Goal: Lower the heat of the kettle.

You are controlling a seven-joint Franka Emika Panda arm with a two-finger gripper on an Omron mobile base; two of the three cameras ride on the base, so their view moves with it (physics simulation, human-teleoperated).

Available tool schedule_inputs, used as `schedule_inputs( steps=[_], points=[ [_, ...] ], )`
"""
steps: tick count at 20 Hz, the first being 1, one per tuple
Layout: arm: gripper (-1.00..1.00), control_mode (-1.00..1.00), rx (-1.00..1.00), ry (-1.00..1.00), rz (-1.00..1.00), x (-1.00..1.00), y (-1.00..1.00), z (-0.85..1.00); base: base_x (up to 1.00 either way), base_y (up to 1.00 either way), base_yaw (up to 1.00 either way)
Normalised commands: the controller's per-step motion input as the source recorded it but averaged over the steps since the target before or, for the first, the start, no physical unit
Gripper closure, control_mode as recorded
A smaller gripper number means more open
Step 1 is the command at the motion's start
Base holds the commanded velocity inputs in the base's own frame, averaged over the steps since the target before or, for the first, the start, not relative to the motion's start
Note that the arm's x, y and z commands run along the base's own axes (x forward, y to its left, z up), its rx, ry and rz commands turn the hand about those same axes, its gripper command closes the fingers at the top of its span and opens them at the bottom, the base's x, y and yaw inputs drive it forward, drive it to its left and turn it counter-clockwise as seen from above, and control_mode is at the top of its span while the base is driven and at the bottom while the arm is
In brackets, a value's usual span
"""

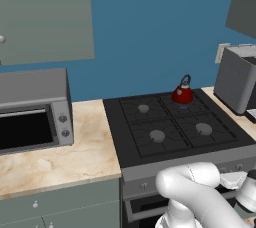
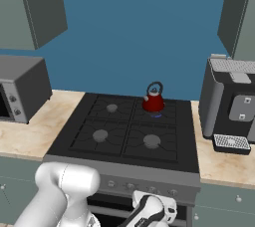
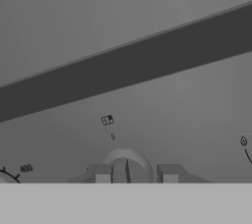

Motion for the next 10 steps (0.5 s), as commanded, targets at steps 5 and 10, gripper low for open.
schedule_inputs(
  steps=[5, 10],
  points=[
    [1.0, -1.0, 0.05, -0.08, 0.0, -0.04, 0.0, 0.0, 0.0, 0.0, 0.0],
    [1.0, -1.0, 0.11, -0.06, 0.0, -0.03, 0.0, 0.0, 0.0, 0.0, 0.0]
  ],
)
